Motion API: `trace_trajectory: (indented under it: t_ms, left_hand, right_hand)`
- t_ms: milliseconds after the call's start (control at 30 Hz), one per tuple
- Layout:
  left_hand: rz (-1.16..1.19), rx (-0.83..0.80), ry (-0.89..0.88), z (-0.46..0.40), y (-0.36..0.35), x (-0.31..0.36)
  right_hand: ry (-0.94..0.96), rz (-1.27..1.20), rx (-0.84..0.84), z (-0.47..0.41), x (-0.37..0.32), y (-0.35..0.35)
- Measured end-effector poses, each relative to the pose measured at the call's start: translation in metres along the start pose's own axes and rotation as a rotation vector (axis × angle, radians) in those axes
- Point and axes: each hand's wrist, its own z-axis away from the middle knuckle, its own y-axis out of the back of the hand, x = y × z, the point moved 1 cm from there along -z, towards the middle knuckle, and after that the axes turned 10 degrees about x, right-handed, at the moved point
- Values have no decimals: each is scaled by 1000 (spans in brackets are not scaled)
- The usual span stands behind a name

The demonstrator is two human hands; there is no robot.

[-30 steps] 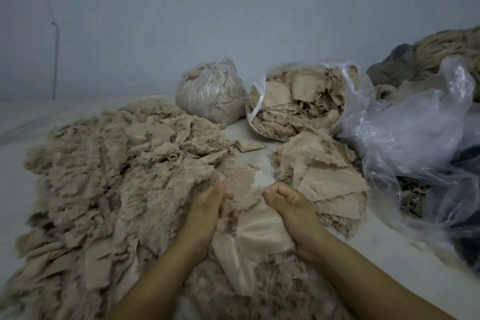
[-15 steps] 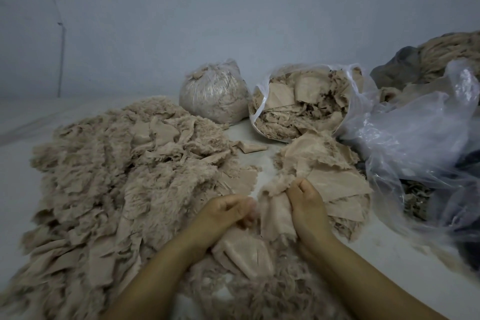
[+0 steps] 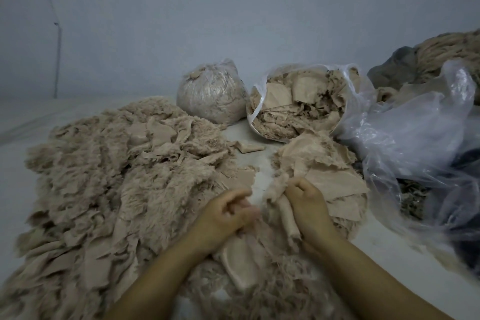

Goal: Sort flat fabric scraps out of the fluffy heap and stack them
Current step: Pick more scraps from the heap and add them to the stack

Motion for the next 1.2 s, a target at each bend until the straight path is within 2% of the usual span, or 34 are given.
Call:
trace_trajectory:
  t_ms: [67,133,200,267,367,467,533,633,767,800,900,967,1133,1200]
  left_hand:
    - [-29,16,-46,0,-6,-1]
    - [64,63,-47,0,-9,-2]
    - [172,182,13,-3,-7,-1]
    - [306,229,127,-7,-4,-4]
    - [472,160,231,-6,-3,-1]
    - [265,18,222,-2,-7,1]
    - [270,40,262,-2,-11,0]
    - [397,201,350,-7,-8,-1]
    - [528,324,374,-11,3,0]
    - [545,328,365,-11,6,0]
    - [564,301,330,-11,6,-1]
    - [575,283,314,-10,5,-3]
    - [566,150,355,-4,0,-2]
    - [591,192,359,-5,-2,-2]
  right_hand:
    - [97,96,-92,11,-1,-9]
    - [150,122,-193,18,-2,-13]
    - [118,39,-228,20,-2,-13]
    - [54,-45,-214,16,-2,-11]
    - [42,-71,-224,14,-2,-10]
    - [55,-75,-238,15,0,-13]
    - [48,-121,-204,13,2,-13]
    - [16,-180,-61,3,5,-10]
    - [7,-135,44,-6,9,-1]
    - [-8,-123,-5,-4,9,0]
    - [-201,-103,-323,7,7,-6]
    - [-241,-61,-486,16,5,-11]
    - [-162,-95,-433,21,4,-15]
    - [-172,-116,-419,22,3,-16]
